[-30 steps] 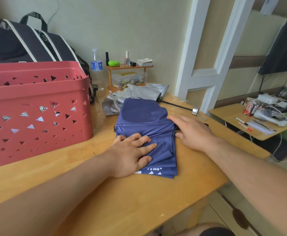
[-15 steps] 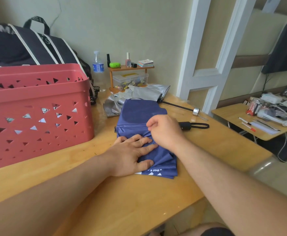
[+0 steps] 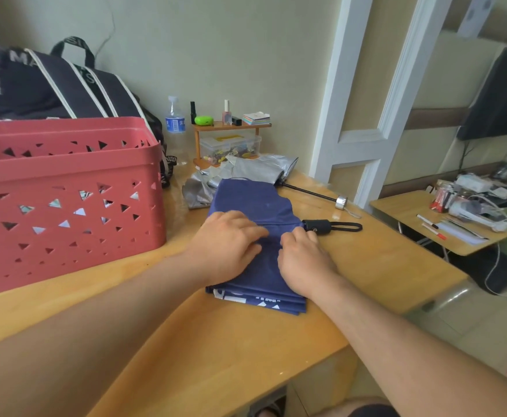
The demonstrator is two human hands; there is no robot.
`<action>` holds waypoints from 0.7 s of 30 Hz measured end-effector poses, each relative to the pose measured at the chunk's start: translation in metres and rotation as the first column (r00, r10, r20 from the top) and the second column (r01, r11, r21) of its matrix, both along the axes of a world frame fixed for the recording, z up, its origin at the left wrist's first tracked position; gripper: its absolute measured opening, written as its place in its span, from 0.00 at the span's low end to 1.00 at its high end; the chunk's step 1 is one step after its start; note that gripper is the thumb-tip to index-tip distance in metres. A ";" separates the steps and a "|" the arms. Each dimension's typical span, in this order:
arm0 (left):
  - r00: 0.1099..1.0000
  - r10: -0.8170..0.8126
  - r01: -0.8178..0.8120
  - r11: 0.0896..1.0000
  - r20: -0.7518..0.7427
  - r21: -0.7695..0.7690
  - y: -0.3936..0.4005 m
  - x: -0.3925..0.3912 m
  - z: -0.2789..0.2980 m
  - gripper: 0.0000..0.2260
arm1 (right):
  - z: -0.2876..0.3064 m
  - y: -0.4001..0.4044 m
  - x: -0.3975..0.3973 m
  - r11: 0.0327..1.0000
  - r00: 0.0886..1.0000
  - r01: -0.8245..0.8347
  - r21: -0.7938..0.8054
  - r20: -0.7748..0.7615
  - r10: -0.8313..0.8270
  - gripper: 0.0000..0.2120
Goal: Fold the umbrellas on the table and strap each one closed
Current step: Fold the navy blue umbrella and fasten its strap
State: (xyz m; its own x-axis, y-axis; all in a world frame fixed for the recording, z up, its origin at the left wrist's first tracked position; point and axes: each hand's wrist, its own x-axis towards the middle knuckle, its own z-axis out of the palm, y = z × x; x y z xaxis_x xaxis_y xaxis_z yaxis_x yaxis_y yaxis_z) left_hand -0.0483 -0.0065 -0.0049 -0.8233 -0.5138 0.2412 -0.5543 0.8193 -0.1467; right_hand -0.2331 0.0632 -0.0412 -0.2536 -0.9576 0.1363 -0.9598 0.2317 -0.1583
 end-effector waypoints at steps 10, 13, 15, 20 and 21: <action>0.908 0.226 -0.320 0.917 0.352 0.237 0.007 0.051 -0.028 0.46 | 0.022 0.004 0.001 0.991 0.998 -0.011 0.134 -0.065 0.019 0.11; 0.909 0.222 -0.321 0.913 0.354 0.252 0.006 0.047 -0.025 0.44 | 0.054 0.001 0.030 0.994 0.980 -0.060 0.090 -0.186 0.076 0.12; 0.911 0.215 -0.316 0.913 0.352 0.260 0.006 0.046 -0.025 0.43 | 0.053 0.001 0.053 0.973 0.958 -0.226 -0.032 -0.185 0.217 0.12; 0.897 0.225 -0.337 0.905 0.380 0.260 0.010 0.045 -0.022 0.45 | 0.008 0.025 0.028 0.956 0.974 -0.225 0.188 0.057 0.218 0.32; 0.898 0.226 -0.336 0.905 0.376 0.259 0.010 0.045 -0.021 0.46 | 0.005 0.030 0.013 0.956 0.984 -0.176 0.235 0.055 0.168 0.36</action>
State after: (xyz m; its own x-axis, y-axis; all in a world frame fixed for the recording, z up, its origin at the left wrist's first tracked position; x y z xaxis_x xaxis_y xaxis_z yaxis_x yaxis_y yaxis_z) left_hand -0.0037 0.0030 -0.0261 -0.6351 -0.7379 -0.2284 -0.7320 0.6693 -0.1270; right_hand -0.2197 0.0934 -0.0362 -0.0830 -0.9908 -0.1070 -0.9834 0.0988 -0.1524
